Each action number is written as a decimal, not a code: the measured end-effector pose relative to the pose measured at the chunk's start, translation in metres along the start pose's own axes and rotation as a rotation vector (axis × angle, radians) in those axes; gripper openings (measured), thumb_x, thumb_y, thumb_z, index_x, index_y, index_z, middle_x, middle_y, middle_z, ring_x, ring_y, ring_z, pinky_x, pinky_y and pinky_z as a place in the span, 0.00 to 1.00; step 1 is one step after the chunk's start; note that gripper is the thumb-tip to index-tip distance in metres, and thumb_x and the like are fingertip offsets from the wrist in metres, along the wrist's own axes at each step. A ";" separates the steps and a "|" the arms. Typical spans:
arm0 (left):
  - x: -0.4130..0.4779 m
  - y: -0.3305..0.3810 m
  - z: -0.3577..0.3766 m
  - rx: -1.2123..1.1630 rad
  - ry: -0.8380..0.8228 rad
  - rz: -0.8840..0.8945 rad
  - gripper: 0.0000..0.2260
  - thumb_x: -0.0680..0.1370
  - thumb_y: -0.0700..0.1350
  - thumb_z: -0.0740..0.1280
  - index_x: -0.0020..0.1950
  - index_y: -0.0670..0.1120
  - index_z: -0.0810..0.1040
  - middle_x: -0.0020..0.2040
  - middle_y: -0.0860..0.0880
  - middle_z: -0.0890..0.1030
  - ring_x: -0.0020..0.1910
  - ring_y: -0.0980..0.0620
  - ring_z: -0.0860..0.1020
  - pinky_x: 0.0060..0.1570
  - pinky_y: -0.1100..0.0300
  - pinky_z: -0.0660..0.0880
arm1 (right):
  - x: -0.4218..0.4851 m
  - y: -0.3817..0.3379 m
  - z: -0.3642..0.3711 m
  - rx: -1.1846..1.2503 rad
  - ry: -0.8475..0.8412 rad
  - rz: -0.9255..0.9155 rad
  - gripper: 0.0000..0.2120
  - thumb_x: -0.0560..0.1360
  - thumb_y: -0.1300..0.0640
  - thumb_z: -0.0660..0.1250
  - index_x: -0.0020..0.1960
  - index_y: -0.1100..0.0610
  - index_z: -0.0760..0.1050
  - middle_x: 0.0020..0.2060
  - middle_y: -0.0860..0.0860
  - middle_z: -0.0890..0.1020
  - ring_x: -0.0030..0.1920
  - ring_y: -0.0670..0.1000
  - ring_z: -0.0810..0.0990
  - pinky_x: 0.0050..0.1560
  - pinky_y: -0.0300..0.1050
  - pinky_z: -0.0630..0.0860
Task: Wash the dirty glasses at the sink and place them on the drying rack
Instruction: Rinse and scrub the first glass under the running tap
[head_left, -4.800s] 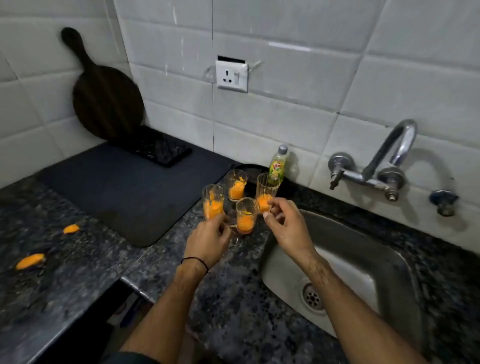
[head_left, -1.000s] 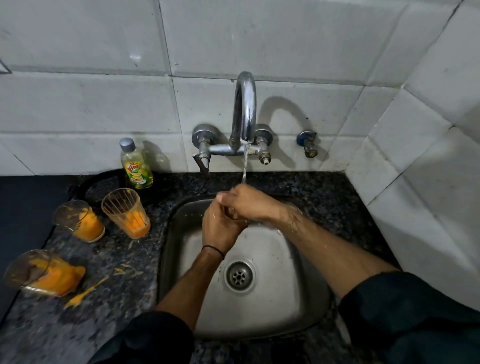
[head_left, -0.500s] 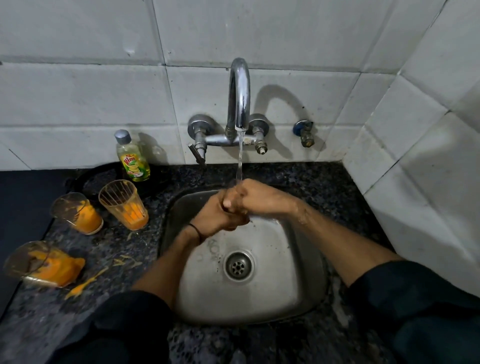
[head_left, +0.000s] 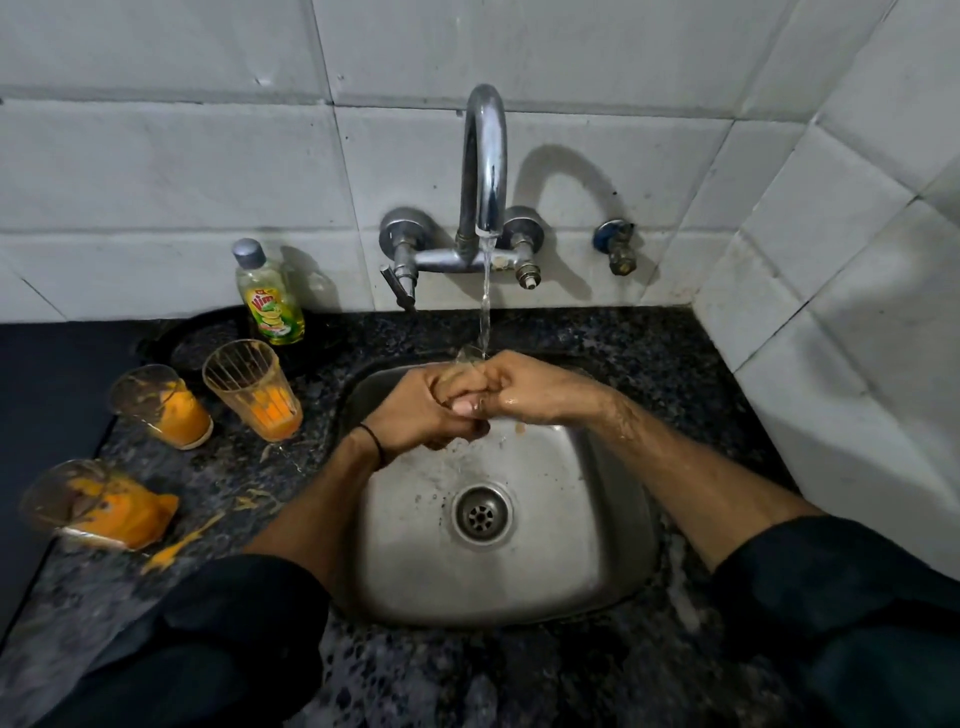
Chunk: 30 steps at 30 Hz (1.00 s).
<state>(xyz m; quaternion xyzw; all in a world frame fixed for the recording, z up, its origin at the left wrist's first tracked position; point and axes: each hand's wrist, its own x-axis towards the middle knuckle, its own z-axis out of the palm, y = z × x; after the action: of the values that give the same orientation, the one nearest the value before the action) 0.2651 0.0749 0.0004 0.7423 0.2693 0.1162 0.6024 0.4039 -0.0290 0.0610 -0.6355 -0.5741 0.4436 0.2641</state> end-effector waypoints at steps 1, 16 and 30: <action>0.001 0.001 0.001 0.163 0.073 0.025 0.18 0.64 0.43 0.79 0.51 0.45 0.81 0.36 0.54 0.82 0.33 0.57 0.79 0.32 0.58 0.74 | 0.002 0.002 0.005 0.094 0.071 0.036 0.07 0.79 0.54 0.69 0.47 0.56 0.83 0.38 0.43 0.83 0.42 0.41 0.81 0.52 0.42 0.80; -0.005 0.019 0.034 0.294 0.456 0.025 0.14 0.72 0.52 0.68 0.54 0.46 0.78 0.41 0.48 0.84 0.40 0.47 0.81 0.37 0.56 0.73 | 0.022 -0.035 0.035 -0.454 0.884 0.166 0.15 0.82 0.48 0.60 0.47 0.58 0.79 0.43 0.57 0.85 0.48 0.60 0.82 0.62 0.53 0.68; -0.021 0.025 0.048 0.417 0.471 -0.012 0.26 0.71 0.53 0.72 0.67 0.51 0.68 0.46 0.50 0.83 0.42 0.49 0.81 0.41 0.54 0.77 | 0.027 -0.023 0.037 -0.279 0.889 0.255 0.21 0.80 0.48 0.63 0.30 0.56 0.72 0.28 0.52 0.77 0.33 0.55 0.75 0.36 0.45 0.65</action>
<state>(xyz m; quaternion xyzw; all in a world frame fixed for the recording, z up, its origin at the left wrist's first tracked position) 0.2780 0.0202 0.0155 0.8009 0.4238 0.2236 0.3590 0.3592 -0.0045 0.0565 -0.8583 -0.3771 0.0766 0.3396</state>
